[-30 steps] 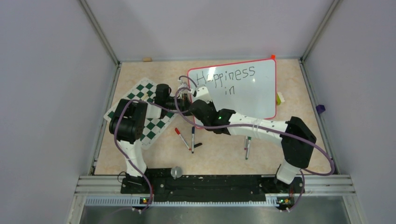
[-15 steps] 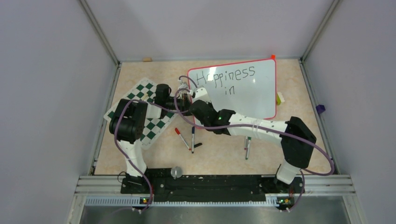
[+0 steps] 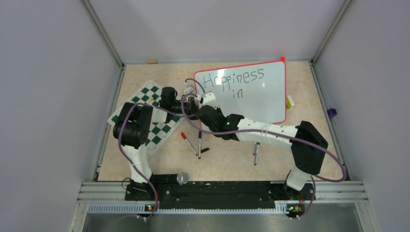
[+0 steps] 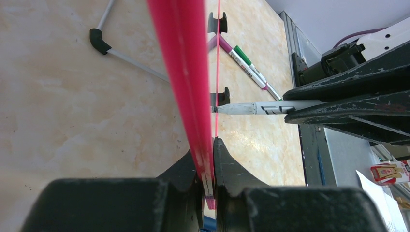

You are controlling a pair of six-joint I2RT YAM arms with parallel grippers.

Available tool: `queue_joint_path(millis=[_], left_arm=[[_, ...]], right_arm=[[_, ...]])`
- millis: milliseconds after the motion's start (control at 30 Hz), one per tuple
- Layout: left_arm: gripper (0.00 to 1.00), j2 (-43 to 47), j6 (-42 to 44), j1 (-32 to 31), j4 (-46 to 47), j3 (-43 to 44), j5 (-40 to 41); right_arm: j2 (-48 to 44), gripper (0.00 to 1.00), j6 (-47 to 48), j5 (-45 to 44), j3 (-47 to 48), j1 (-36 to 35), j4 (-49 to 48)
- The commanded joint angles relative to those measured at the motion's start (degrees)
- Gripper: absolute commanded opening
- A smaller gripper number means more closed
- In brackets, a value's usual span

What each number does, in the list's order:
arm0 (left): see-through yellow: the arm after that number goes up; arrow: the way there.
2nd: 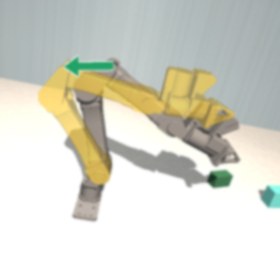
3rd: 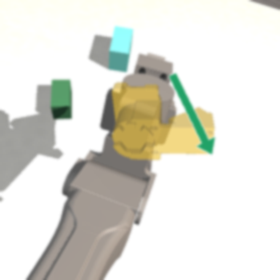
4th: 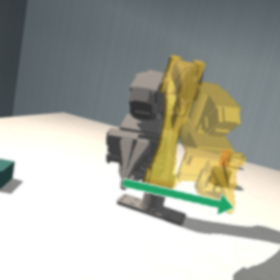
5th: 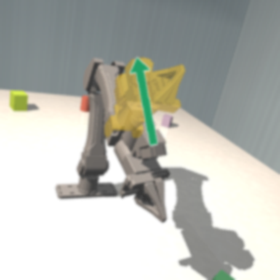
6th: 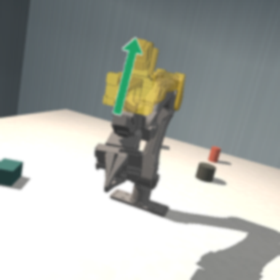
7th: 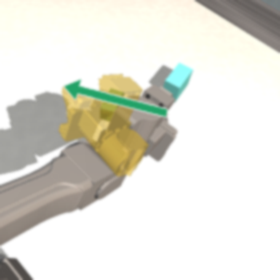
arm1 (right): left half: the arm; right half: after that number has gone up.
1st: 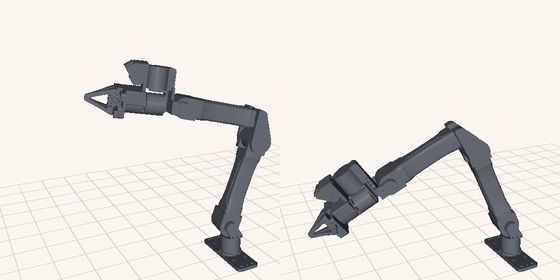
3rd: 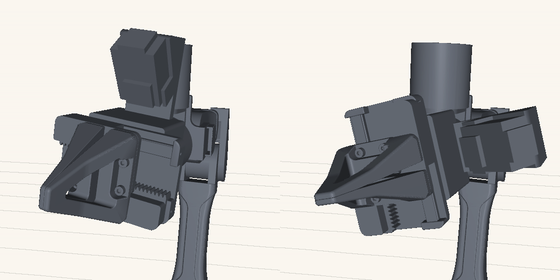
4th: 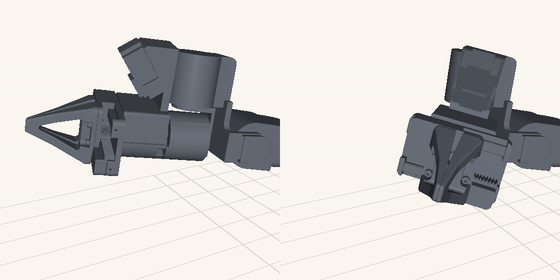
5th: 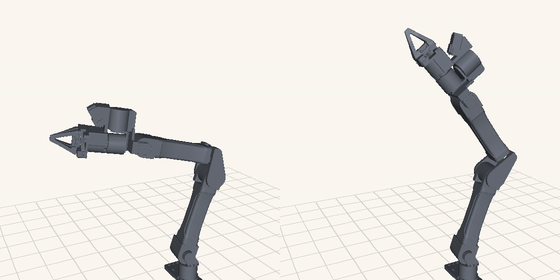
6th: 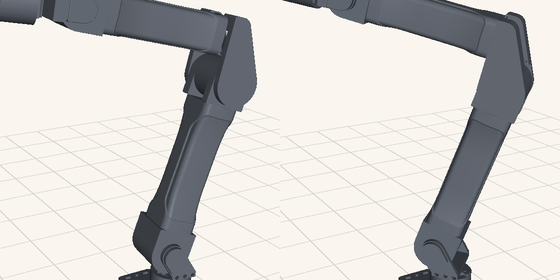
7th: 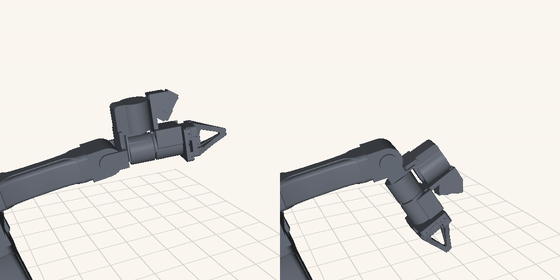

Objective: Write a sentence on the whiteboard

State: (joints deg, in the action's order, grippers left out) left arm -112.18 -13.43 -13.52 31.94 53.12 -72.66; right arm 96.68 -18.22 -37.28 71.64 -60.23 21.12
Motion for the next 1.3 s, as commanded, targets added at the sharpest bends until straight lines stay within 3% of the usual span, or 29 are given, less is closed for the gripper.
queue_joint_path(millis=[0,500,833,1267], left_arm=[[0.0,-1.8,2.6,-1.1,-1.2,-1.7,-1.5],[0.0,-1.3,2.5,-1.1,-1.2,-1.9,-1.5],[0.0,-1.1,2.4,-1.1,-1.0,-2.0,-1.5],[0.0,-1.2,2.3,-1.0,-0.9,-2.1,-1.5]], right_arm=[[-2.1,0.0,-1.2,-2.3,-1.4,0.5,2.2],[-3.1,0.0,-0.2,3.3,-0.6,0.3,-2.7],[-11.9,0.0,0.9,3.7,-5.8,2.2,-8.4],[-6.4,0.0,2.1,1.9,-1.5,4.0,-5.9]])
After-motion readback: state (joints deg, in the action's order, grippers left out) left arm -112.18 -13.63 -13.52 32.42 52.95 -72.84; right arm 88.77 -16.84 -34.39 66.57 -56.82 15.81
